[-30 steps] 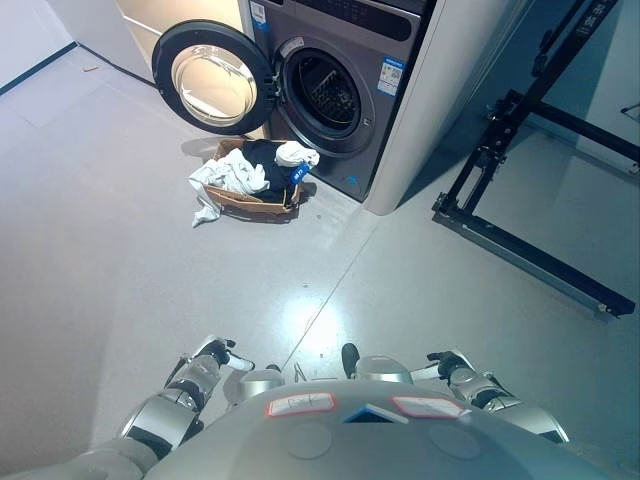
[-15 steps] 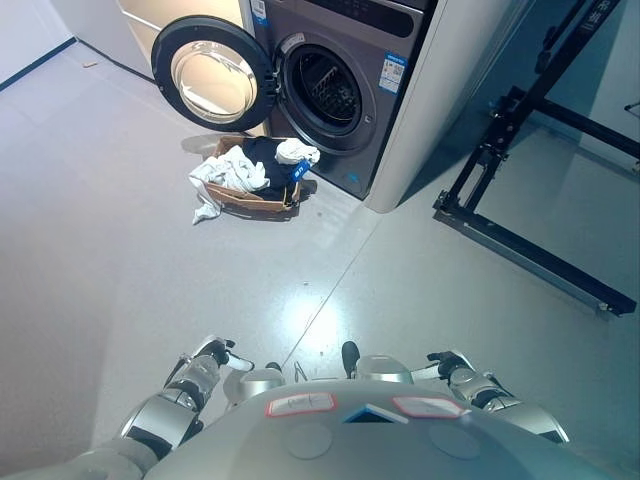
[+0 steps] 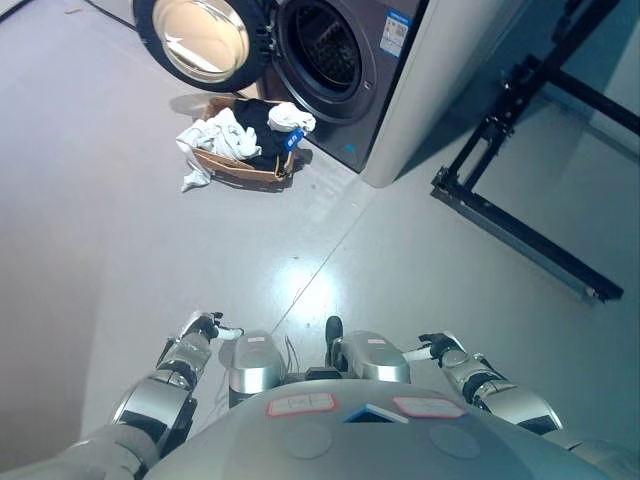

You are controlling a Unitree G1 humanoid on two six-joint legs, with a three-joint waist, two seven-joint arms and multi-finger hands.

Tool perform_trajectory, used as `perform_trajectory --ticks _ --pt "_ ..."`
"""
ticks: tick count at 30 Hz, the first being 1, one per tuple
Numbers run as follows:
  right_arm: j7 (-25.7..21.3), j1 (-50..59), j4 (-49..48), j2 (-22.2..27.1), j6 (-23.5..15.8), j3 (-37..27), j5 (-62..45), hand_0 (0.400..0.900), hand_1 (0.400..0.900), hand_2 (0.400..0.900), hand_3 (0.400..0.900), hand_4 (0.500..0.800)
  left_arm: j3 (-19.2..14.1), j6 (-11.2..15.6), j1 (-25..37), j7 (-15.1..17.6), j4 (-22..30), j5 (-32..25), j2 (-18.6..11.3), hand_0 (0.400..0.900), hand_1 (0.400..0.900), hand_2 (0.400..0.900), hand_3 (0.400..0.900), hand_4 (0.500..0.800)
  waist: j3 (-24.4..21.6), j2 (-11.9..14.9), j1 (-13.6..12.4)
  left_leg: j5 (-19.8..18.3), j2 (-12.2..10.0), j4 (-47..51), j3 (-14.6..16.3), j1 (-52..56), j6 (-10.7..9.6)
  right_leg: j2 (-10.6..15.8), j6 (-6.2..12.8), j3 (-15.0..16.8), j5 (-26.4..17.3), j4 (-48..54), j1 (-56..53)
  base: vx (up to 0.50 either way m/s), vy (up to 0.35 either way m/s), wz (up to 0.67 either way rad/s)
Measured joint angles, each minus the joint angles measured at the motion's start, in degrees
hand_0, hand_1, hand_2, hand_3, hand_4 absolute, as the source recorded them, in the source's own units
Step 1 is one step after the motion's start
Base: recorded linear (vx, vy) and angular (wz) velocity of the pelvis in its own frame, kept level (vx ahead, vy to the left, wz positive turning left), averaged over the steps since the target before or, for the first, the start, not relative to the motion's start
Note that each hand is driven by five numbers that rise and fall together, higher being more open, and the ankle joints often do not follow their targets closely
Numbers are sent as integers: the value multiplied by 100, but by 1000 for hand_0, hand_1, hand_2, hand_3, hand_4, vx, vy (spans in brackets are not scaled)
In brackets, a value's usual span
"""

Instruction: Put the clothes in the basket into the washing machine.

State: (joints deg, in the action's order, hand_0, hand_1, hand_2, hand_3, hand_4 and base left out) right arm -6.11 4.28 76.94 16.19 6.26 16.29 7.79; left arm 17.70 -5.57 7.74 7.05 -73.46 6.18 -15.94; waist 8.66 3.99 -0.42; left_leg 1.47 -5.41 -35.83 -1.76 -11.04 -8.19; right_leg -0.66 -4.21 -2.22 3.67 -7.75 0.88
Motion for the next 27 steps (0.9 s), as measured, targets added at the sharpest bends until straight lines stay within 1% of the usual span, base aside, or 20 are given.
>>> perform_trajectory --ticks 2,3,5,7,8,9,11,12,14,16,17,18,19,21,22,23,24,25,26,27 --pt "-64 106 77 141 0 41 -1 900 900 900 900 800 2 58 27 5 -16 -5 51 900 900 900 900 800 16 -61 -13 280 187 -660 -23 -448 45 2 -129 -16 -37 96 -73 237 -18 -13" --pt "-105 124 76 176 -10 49 -2 900 900 900 900 800 0 74 8 6 -50 -16 77 900 900 900 900 800 23 -38 -10 265 314 -632 128 -590 67 44 -146 -7 -45 149 -48 340 59 -25" --pt "-115 234 90 217 -2 82 -13 900 900 900 900 800 -1 62 -22 -2 -100 -78 147 900 900 900 900 800 29 -22 -49 345 467 198 471 -707 181 94 -177 29 -67 589 -177 402 94 -31" --pt "-87 235 129 210 40 80 -91 900 900 900 900 800 8 42 -68 -18 -163 -82 161 900 900 900 900 800 30 -147 -118 443 254 1155 650 -713 226 -61 -215 35 -243 915 -323 449 149 -31" --pt "-86 215 172 211 43 82 -102 900 900 900 900 800 -2 46 -169 -15 -177 -78 170 900 900 900 900 800 -24 -209 -130 482 70 2309 789 -518 198 -208 -123 28 -298 1048 -355 417 149 -36" --pt "-97 214 171 238 28 73 -101 900 900 900 900 800 2 44 -228 -20 -183 -76 186 900 900 900 900 800 -19 -341 -156 549 -120 3206 863 -368 99 -318 -208 23 -348 1062 -427 422 168 -38" --pt "-97 145 183 268 29 55 -101 900 900 900 900 800 17 -3 -280 -30 -253 -73 229 900 900 900 900 800 -73 -463 -180 764 -285 3989 1070 -298 -32 -439 -234 31 -324 1183 -606 452 190 -43" --pt "-96 91 182 273 24 26 -98 900 900 900 900 800 16 -30 -290 -36 -261 -73 240 900 900 900 900 800 -116 -472 -230 800 -300 4091 1121 -299 -47 -437 -238 122 -278 1241 -685 488 216 -44" --pt "-89 70 205 286 27 15 -94 900 900 900 900 800 17 -56 -382 -62 -278 -72 249 900 900 900 900 800 -255 -536 -316 920 -308 4106 1136 -227 101 -404 -160 381 -130 1271 -787 509 221 -37" --pt "-66 9 246 283 34 12 -95 900 900 900 900 800 26 -59 -432 -71 -309 -72 252 900 900 900 900 800 -421 -586 -298 975 -162 4050 1067 -49 201 -280 -20 508 113 1249 -953 516 215 -26" --pt "-48 -62 287 318 23 22 -91 900 900 900 900 800 60 -53 -518 -58 -288 -65 284 900 900 900 900 800 -567 -672 -330 993 -103 4098 1076 222 330 -232 215 587 340 931 -953 369 171 -13" --pt "-18 -65 294 297 16 30 -88 900 900 900 900 800 58 -55 -504 -64 -285 -54 288 900 900 900 900 800 -552 -653 -304 1106 30 4099 1136 469 678 -168 427 568 804 -104 -716 348 212 6" --pt "12 -78 244 266 5 35 -88 900 900 900 900 800 67 -47 -535 -62 -245 -51 266 900 900 900 900 800 -582 -682 -238 1037 40 4113 1146 598 830 -53 630 427 1002 -1224 -273 232 195 7" --pt "25 -190 41 88 0 46 -88 900 900 900 900 800 141 -41 -386 -52 -115 -51 75 900 900 900 900 800 -657 -390 -65 806 394 4084 1121 856 933 257 899 521 942 -3174 486 386 278 9" --pt "27 -224 -49 23 6 183 -79 900 900 900 900 800 376 -219 -6 -71 -59 -55 -19 900 900 900 900 800 -606 -266 62 742 562 4072 1113 959 974 435 1041 504 731 -3974 784 382 253 27" --pt "44 -151 -89 -10 -2 202 -72 900 900 900 900 800 506 -267 165 -60 -61 -40 -57 900 900 900 900 800 -528 -242 75 615 644 4070 922 1068 1092 492 1048 489 440 -4331 993 369 222 70" --pt "34 -136 -141 -5 -15 186 -81 900 900 900 900 800 497 -129 177 2 288 -26 -113 900 900 900 900 800 -420 -279 101 567 608 4075 887 1273 1111 506 1076 423 110 -4561 1040 390 129 86" --pt "16 -126 -205 20 -46 137 -85 900 900 900 900 800 455 41 228 63 407 26 -72 900 900 900 900 800 -283 -494 120 423 506 4076 649 1461 1122 391 976 310 170 -4633 1099 396 55 95" --pt "-5 -79 -203 46 -71 142 -85 900 900 900 900 800 352 71 298 54 342 48 22 900 900 900 900 800 -178 -699 219 363 352 4075 390 1639 1113 298 814 111 279 -4330 1045 386 0 88" --pt "-3 -62 -207 56 -86 147 -90 900 900 900 900 800 338 66 330 28 395 48 56 900 900 900 900 800 -138 -796 314 276 294 4072 213 1694 1130 262 822 37 287 -3962 1121 375 -32 80"
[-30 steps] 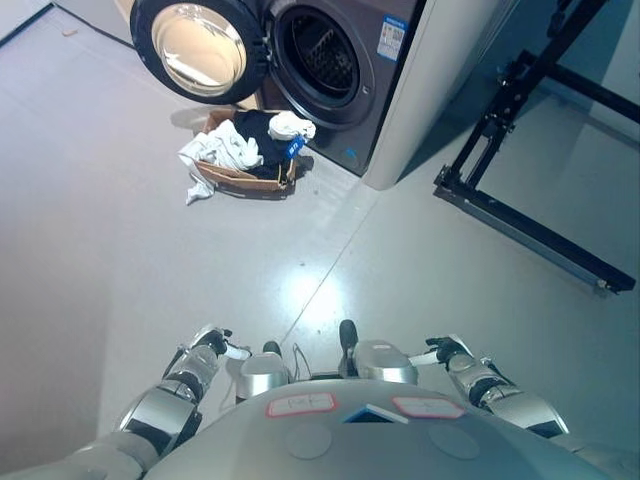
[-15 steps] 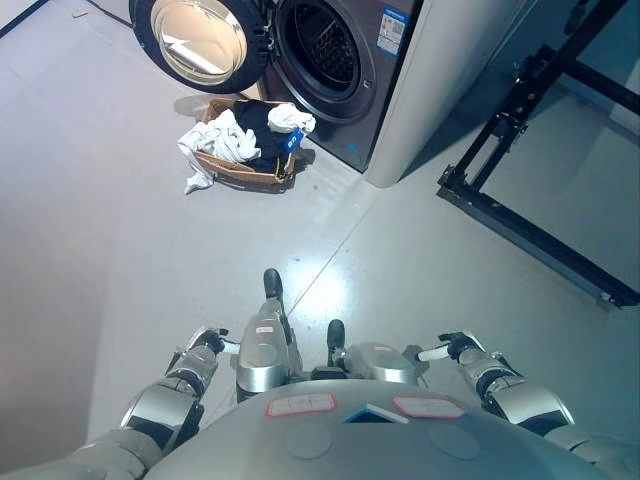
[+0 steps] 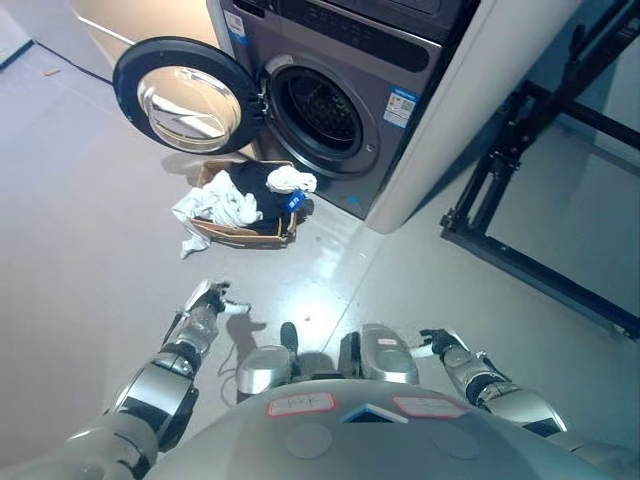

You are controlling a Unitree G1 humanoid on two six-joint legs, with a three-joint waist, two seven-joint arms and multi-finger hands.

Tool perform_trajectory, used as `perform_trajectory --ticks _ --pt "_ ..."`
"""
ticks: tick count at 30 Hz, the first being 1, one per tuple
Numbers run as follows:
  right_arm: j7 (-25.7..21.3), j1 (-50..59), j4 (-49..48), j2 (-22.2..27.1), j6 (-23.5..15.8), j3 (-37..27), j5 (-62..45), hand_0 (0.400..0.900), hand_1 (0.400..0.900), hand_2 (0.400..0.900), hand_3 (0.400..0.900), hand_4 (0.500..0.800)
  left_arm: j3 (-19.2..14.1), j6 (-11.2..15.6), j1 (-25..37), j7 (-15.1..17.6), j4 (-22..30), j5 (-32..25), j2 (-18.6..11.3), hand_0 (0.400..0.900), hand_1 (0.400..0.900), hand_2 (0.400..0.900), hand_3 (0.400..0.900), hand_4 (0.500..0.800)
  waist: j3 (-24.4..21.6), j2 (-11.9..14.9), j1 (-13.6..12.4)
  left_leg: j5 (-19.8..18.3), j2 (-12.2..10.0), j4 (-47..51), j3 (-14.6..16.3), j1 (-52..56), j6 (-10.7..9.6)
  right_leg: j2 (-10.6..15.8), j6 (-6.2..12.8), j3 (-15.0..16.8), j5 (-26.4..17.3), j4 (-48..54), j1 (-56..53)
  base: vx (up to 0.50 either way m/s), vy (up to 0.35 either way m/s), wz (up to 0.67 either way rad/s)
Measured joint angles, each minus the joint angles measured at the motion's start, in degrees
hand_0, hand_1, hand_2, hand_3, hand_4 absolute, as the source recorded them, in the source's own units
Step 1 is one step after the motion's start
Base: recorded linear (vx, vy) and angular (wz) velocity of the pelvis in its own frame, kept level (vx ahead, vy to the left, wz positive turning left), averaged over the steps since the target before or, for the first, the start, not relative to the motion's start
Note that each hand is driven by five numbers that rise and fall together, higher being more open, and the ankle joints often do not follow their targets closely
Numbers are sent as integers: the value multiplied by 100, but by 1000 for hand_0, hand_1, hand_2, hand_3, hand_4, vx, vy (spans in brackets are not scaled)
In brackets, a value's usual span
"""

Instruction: Put the clothes in the basket into the washing machine.

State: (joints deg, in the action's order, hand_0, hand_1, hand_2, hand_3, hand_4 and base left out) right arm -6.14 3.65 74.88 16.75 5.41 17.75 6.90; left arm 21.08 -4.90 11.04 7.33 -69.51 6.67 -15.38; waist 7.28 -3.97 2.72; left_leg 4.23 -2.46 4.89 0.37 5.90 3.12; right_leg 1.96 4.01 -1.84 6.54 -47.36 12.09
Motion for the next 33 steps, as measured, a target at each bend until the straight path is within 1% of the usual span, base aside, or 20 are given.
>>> perform_trajectory --ticks 3,5,6,7,9,10,11,12,14,17,19,20,21,22,23,25,26,29,30,33 --pt "14 37 57 -22 26 0 -7 900 900 900 900 800 -86 14 58 11 -141 2 51 900 900 900 900 800 132 56 215 -175 25 1 -426 97 -139 148 119 -69 -14 2102 64 446 -101 67" --pt "16 11 74 -57 69 4 -10 900 900 900 900 800 -138 -7 -26 -5 -477 6 58 900 900 900 900 800 166 232 262 -371 9 -11 -568 189 -316 140 391 11 -301 4026 -168 437 -131 54" --pt "15 0 70 -85 93 -7 -10 900 900 900 900 800 -161 -25 -175 -26 -518 8 6 900 900 900 900 800 178 410 300 -454 49 32 -644 287 -446 195 422 1 -667 4439 -227 351 -137 46" --pt "11 -46 68 -59 99 -33 -8 900 900 900 900 800 -178 -45 -320 -34 -557 12 37 900 900 900 900 800 175 451 358 -556 -29 38 -763 371 -537 138 323 -55 -1069 4457 -341 350 -154 46" --pt "7 -126 124 69 133 -55 -8 900 900 900 900 800 -182 -87 -543 -79 -599 22 224 900 900 900 900 800 136 387 362 -607 -163 -5 -727 505 -568 -128 206 -15 -1151 4625 -715 332 -166 35" --pt "7 -131 120 119 151 -77 -7 900 900 900 900 800 -182 -88 -646 -94 -578 22 275 900 900 900 900 800 120 395 350 -581 -137 -71 -676 603 -575 -215 -35 2 -1193 4690 -883 337 -171 31" --pt "-14 -125 79 202 152 -75 -6 900 900 900 900 800 -185 -79 -747 -93 -562 21 314 900 900 900 900 800 78 399 309 -645 -162 -73 -472 676 -642 -314 -447 -28 -1147 4725 -999 226 -112 21" --pt "-28 -38 -24 259 153 -72 -6 900 900 900 900 800 -195 -68 -785 -86 -553 21 314 900 900 900 900 800 77 405 230 -683 -205 -223 -373 653 -706 -367 -495 -63 -1090 4719 -1051 266 -171 70" --pt "-72 189 -201 336 81 32 -26 900 900 900 900 800 -201 -60 -775 -79 -523 28 289 900 900 900 900 800 79 457 137 -710 -169 -588 -482 496 -837 -371 -568 -53 -1045 4764 -1167 199 -212 82" --pt "-85 155 -404 348 -29 -1 -16 900 900 900 900 800 -232 -8 -502 -71 -551 30 311 900 900 900 900 800 79 622 118 -903 25 -2329 -568 -389 -1157 -207 -578 -275 -1009 4989 -1502 -18 -223 62" --pt "-87 280 -440 307 -52 9 -15 900 900 900 900 800 -230 22 -335 -14 -420 31 314 900 900 900 900 800 139 647 43 -778 52 -3493 -405 -1103 -1398 -192 -769 -329 -859 4962 -1529 79 -131 55" --pt "-87 329 -405 260 -47 34 -15 900 900 900 900 800 -223 30 -228 1 -383 31 309 900 900 900 900 800 188 759 -3 -569 63 -3865 -242 -1334 -1415 -130 -812 -442 -880 5033 -1546 176 -50 54" --pt "-82 377 -337 246 -38 97 -17 900 900 900 900 800 -236 42 -218 7 -312 26 311 900 900 900 900 800 188 764 -39 -562 19 -4116 -149 -1498 -1364 -101 -834 -514 -889 5032 -1579 231 0 37" --pt "-89 398 -335 241 -32 115 -21 900 900 900 900 800 -242 58 -216 7 -318 29 312 900 900 900 900 800 183 773 -55 -543 -47 -4152 113 -1571 -1253 -105 -950 -611 -852 5063 -1603 298 77 21" --pt "-93 380 -349 239 -32 120 -33 900 900 900 900 800 -230 57 -216 9 -310 32 292 900 900 900 900 800 183 787 -76 -601 -146 -3807 320 -1571 -1105 -98 -925 -696 -832 5147 -1647 282 107 15" --pt "-93 410 -394 227 -27 134 -132 900 900 900 900 800 -245 64 -203 18 -266 30 219 900 900 900 900 800 207 822 -130 -550 -412 -2379 525 -1510 -1043 -181 -922 -712 -848 5269 -1627 276 154 7" --pt "-96 400 -413 233 -30 134 -131 900 900 900 900 800 -241 61 -232 34 -260 31 198 900 900 900 900 800 203 785 -145 -374 -583 -1377 528 -1352 -1078 -284 -904 -723 -845 5269 -1620 335 195 -10" --pt "-102 417 -442 264 -43 229 -129 900 900 900 900 800 -222 61 -298 137 -219 31 153 900 900 900 900 800 217 606 -223 250 -1107 -136 452 -1336 -1268 -544 -837 -741 -734 5272 -1730 353 234 -27" --pt "-101 421 -468 297 -52 233 -126 900 900 900 900 800 -229 69 -295 141 -203 30 153 900 900 900 900 800 245 592 -234 368 -1176 -37 457 -1364 -1269 -558 -863 -711 -670 5270 -1754 365 296 -35" --pt "-81 426 -567 373 -49 295 -124 900 900 900 900 800 -210 120 -355 124 -176 65 156 900 900 900 900 800 178 439 -321 437 -1111 -2 417 -1233 -1198 -544 -644 -476 -574 5240 -1891 313 275 -17"
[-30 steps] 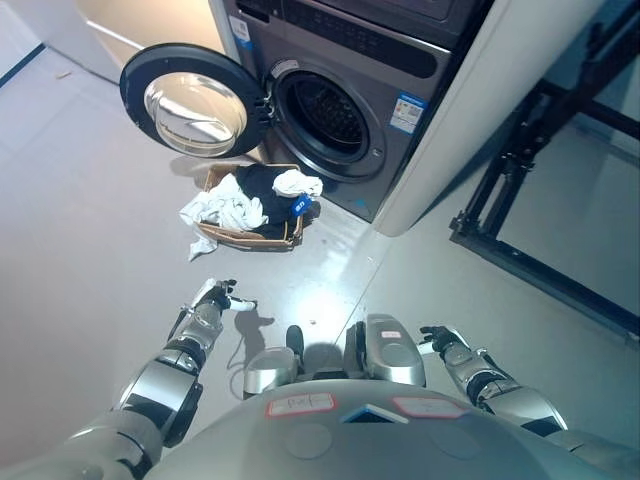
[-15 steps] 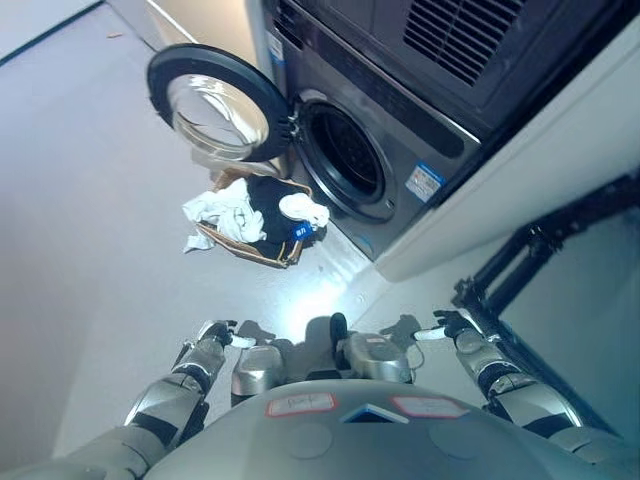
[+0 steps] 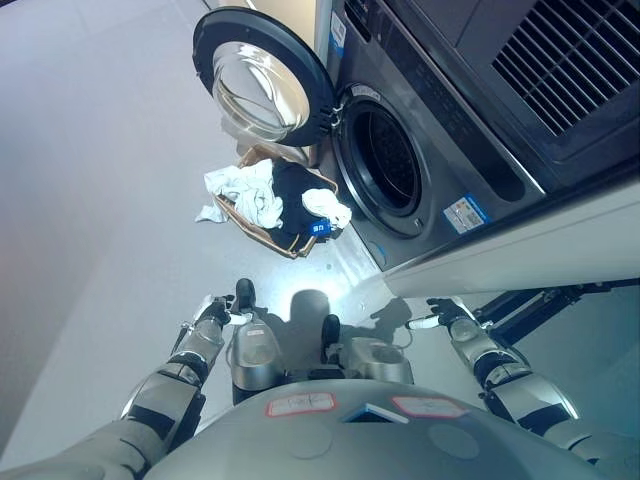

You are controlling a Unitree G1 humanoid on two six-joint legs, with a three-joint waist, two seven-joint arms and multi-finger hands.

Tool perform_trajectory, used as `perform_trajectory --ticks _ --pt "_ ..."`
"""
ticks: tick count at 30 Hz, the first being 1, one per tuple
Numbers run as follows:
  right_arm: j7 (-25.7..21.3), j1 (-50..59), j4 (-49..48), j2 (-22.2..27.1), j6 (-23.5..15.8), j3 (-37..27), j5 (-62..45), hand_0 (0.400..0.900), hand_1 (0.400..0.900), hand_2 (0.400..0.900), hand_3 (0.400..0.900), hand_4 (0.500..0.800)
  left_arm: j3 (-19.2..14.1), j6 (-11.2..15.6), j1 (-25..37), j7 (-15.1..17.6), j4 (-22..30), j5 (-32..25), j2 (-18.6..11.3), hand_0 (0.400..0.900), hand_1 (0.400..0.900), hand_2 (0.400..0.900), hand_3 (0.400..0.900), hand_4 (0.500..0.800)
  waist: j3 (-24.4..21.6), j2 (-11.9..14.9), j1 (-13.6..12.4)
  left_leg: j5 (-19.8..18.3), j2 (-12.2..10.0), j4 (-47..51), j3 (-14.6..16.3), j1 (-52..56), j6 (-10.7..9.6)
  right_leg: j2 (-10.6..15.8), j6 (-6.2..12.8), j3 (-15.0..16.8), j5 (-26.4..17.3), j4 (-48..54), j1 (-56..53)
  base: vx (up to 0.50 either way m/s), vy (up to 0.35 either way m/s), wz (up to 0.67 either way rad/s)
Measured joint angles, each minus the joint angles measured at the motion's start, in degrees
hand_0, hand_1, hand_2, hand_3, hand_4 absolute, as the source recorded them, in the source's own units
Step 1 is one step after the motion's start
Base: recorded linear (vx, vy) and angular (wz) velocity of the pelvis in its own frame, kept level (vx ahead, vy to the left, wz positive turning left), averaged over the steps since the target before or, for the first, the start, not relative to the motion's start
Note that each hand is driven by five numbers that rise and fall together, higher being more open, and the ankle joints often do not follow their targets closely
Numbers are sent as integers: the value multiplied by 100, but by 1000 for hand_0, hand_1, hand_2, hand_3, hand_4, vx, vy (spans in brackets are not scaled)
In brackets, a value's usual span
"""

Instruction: Put the clothes in the basket into the washing machine.

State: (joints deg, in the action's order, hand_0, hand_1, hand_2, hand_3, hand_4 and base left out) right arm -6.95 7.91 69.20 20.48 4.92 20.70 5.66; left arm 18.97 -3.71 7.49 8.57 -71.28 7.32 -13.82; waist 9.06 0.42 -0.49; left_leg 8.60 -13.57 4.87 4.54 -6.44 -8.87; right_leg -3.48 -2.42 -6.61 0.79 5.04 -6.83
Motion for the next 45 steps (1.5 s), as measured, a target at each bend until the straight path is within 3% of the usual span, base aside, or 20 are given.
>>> perform_trajectory --ticks 1,2,3,7,8,11,13,14,15,18,23,26,28,30,32,37,45 --pt "18 -38 -40 8 -1 10 0 900 900 900 900 800 21 0 -32 -6 -35 69 0 900 900 900 900 800 -30 -63 3 30 54 -12 16 87 61 20 114 30 85 -8 -96 245 268 0" --pt "50 -90 -83 9 -6 34 -1 900 900 900 900 800 47 0 -102 -7 -32 74 -2 900 900 900 900 800 -40 -79 -35 334 116 -77 43 169 163 88 250 78 229 -161 -123 162 253 7" --pt "97 -151 -117 -44 -24 70 1 900 900 900 900 800 87 -1 -91 -4 -11 92 -44 900 900 900 900 800 -45 64 -91 283 288 -105 146 289 275 316 381 86 430 -539 -40 87 258 5" --pt "248 -87 -867 -8 -49 498 4 900 900 900 900 800 429 -9 107 -6 25 182 -274 900 900 900 900 800 185 175 -64 71 697 -177 168 376 642 952 657 221 813 -3844 1550 38 161 -5" --pt "282 -22 -1019 -27 -133 522 3 900 900 900 900 800 427 -11 179 12 27 182 -379 900 900 900 900 800 285 212 -78 15 774 -215 152 401 722 1045 682 226 807 -4003 1720 75 30 -7" --pt "319 671 -1322 -38 -187 789 4 900 900 900 900 800 376 -28 306 147 24 163 -632 900 900 900 900 800 589 272 -146 -84 824 -223 255 321 768 1254 731 -236 779 -2833 1994 56 -66 0" --pt "317 1064 -1555 -32 -248 909 9 900 900 900 900 800 285 -105 286 234 28 160 -772 900 900 900 900 800 676 434 -197 -80 985 -211 325 210 739 1334 972 -333 541 -1827 2073 26 -79 45" --pt "317 1135 -1692 36 -262 938 12 900 900 900 900 800 250 -110 296 247 22 160 -765 900 900 900 900 800 720 398 -166 -108 998 -284 180 86 696 1223 960 -162 137 -1618 1995 -58 -64 44" --pt "302 1173 -1827 166 -264 1034 20 900 900 900 900 800 260 -107 303 269 78 154 -728 900 900 900 900 800 750 346 -130 -121 985 -403 2 -91 635 1114 742 -148 -140 -1452 1974 -118 -74 21" --pt "282 1601 -1966 439 -249 1349 209 900 900 900 900 800 254 -94 265 352 117 91 -618 900 900 900 900 800 776 288 -288 -83 750 -503 31 -625 472 894 572 -242 -250 -1325 2379 -66 -85 16" --pt "67 2449 -2405 1386 -255 1924 755 900 900 900 900 800 271 -68 418 446 257 -74 -443 900 900 900 900 800 1107 181 -242 -6 650 -592 -101 -1315 363 779 458 -370 -326 -1335 2973 -52 -42 19" --pt "-238 3009 -2537 2010 -318 2310 1378 900 900 900 900 800 330 -48 768 720 367 -161 -443 900 900 900 900 800 1281 40 -207 -1 657 -852 -144 -1879 357 853 423 -531 -268 -1573 3427 -97 -39 38" --pt "-506 3410 -2499 2265 -285 2464 1846 900 900 900 900 800 396 31 1022 942 602 -247 -513 900 900 900 900 800 1435 -77 -151 63 676 -1033 59 -2328 483 1002 412 -665 -56 -2059 3892 -60 90 -39" --pt "-696 3938 -2491 2327 -244 2778 2381 900 900 900 900 800 376 48 1192 1111 740 -356 -634 900 900 900 900 800 1525 52 -253 54 675 -1124 260 -2633 491 1060 371 -468 54 -2462 4450 12 6 -7" --pt "-934 4372 -2509 2328 -234 2989 2768 900 900 900 900 800 370 60 1332 1219 767 -474 -670 900 900 900 900 800 1615 5 -247 48 667 -1238 295 -2934 493 1078 352 -429 81 -2623 4771 22 -39 6" --pt "-1524 4993 -2562 2379 31 3181 3312 900 900 900 900 800 366 141 1505 1470 1100 -749 -855 900 900 900 900 800 1617 1 -231 -156 651 -1988 197 -4136 513 1170 299 -396 202 -3173 5860 -78 -16 8" --pt "-1975 5653 -2554 2498 375 3189 3372 900 900 900 900 800 377 132 1622 1632 1450 -971 -1009 900 900 900 900 800 1619 1 -227 -956 640 -4044 -31 -5747 600 1395 284 -312 732 -4658 7129 -35 -19 5"
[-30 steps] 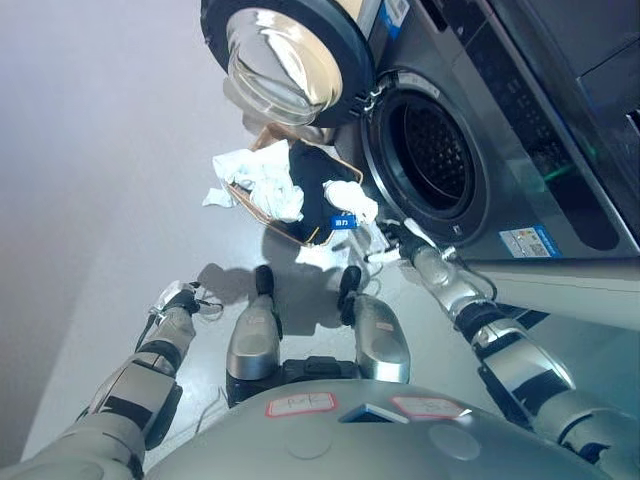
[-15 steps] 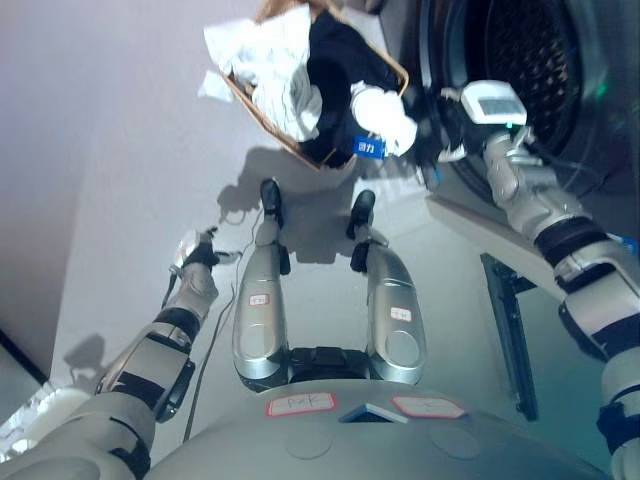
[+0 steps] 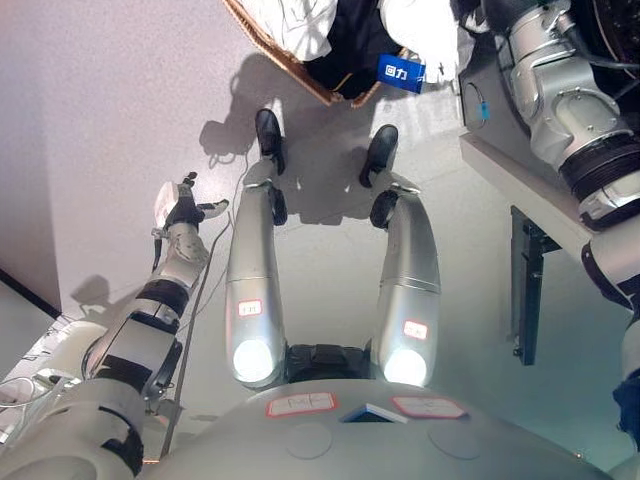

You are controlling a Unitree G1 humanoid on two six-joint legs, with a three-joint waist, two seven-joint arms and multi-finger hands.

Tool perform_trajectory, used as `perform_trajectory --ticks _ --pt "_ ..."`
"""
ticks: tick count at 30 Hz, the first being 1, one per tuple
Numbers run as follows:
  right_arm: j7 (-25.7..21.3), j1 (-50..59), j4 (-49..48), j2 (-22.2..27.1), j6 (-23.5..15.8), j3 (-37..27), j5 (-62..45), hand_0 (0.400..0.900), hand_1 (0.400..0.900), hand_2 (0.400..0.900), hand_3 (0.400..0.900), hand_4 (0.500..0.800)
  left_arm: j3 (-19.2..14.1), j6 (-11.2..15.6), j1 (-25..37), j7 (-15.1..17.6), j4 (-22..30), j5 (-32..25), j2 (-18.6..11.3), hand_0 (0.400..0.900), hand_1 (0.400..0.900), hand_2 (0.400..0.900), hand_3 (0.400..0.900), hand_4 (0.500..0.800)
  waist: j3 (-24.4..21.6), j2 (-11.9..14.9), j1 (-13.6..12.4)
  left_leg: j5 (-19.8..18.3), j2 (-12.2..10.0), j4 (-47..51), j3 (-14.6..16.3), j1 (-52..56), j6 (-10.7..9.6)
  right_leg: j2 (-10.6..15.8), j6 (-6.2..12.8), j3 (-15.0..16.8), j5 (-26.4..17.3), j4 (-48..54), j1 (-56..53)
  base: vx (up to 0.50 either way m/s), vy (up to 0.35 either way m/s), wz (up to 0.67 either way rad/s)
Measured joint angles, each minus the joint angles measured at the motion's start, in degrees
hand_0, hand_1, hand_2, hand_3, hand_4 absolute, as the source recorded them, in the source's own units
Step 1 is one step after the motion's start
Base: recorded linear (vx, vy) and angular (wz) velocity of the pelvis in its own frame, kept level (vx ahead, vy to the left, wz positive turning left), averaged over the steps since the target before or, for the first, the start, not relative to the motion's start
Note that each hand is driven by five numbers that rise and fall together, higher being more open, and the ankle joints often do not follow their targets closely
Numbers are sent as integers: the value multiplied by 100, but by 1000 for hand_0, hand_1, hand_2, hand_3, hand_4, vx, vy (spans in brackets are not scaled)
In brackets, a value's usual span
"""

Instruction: Put the clothes in the basket into the washing machine.

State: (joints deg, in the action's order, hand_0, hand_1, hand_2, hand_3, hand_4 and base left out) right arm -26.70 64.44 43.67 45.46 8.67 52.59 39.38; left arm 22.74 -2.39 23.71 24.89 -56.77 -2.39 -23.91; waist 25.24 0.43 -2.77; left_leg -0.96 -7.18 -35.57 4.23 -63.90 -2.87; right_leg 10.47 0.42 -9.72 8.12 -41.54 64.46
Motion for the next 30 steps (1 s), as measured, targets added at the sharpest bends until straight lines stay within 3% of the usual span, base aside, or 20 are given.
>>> perform_trajectory --ticks 3,6,20,26,30 --pt "-213 246 12 117 68 13 -7 900 900 900 900 800 -4 6 -65 62 343 -126 -188 900 900 900 900 800 -7 14 -5 -349 -37 -942 -97 -687 19 79 -14 98 317 -850 616 -35 -29 11" --pt "-351 547 27 252 168 -15 -240 900 900 900 900 800 -16 6 -52 159 648 -231 -426 900 900 900 900 800 -8 17 2 -428 -83 -1447 -164 -1404 12 108 -53 122 406 -1324 1286 10 -21 11" --pt "-419 150 -138 239 355 -142 -943 900 900 900 900 800 -130 -137 -226 421 1020 -457 -423 900 900 900 900 800 2 47 79 -757 -67 -2771 -428 -2538 84 224 -129 139 743 -2520 2237 -7 -4 2" --pt "-409 200 -249 16 321 -328 -1628 900 900 900 900 800 -394 -141 -230 502 1080 -697 -620 900 900 900 900 800 226 475 113 -779 -60 -2904 -423 -2599 36 288 -187 194 812 -2755 2358 6 -24 10" --pt "-281 174 -650 7 210 -586 -2135 900 900 900 900 800 -475 -191 -256 497 1076 -812 -570 900 900 900 900 800 248 525 68 -733 -40 -2797 -446 -2596 27 295 -199 151 821 -2675 2326 30 -23 5"
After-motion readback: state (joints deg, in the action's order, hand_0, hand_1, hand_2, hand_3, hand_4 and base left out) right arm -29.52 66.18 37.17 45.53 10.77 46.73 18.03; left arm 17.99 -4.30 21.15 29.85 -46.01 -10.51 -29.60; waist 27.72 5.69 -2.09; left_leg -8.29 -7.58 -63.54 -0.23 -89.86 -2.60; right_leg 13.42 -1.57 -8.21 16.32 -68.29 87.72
